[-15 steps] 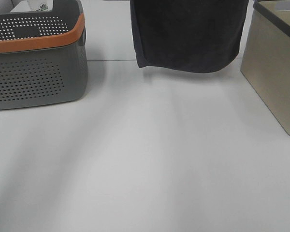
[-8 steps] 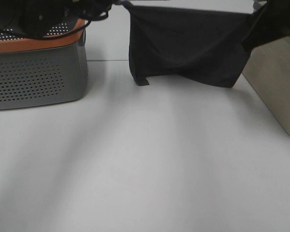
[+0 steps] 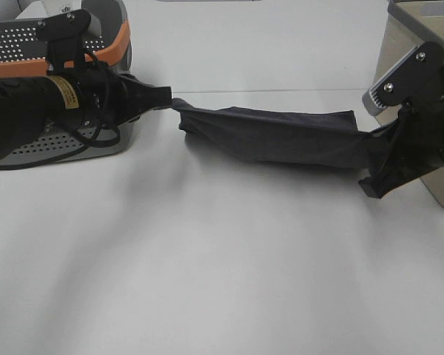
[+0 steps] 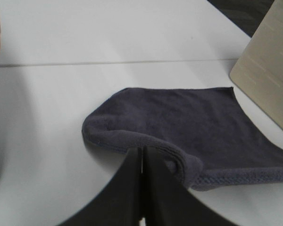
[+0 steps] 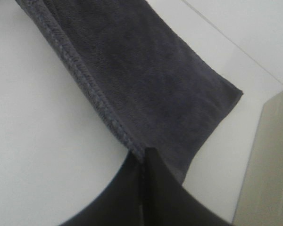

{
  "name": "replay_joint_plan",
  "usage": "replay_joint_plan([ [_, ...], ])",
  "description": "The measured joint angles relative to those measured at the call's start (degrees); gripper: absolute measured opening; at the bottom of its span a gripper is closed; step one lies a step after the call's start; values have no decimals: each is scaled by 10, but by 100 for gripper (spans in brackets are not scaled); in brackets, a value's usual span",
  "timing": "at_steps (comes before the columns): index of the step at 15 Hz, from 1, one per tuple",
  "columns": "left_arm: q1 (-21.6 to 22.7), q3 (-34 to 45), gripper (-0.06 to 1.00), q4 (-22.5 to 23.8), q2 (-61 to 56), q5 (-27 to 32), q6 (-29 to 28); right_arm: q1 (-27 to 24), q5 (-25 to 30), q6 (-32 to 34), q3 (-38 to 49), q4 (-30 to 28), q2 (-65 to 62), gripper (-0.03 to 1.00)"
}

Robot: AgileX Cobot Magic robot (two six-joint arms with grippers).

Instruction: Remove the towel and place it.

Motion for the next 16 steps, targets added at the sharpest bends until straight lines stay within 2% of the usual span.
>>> replay_joint_plan([
  [4,-1,42,0,3,-1,19,0,1,-60,0,65,-1,25,2],
  [9,-2,75,0,9,-1,45,0,1,-109,0,85,-5,114,2],
  [12,-2,82,0,14,-1,67,0,1,-120,0,85,-32,151,4],
  [13,0,82,5,15,-1,84,0,1,-103,0,86,-36,153,11],
  [14,3,82,16,18,-1,99,0,1,-90,0,88,-39,153,23],
  [16,3,82,44,22,-1,104,0,1,-88,0,88,-41,153,45],
])
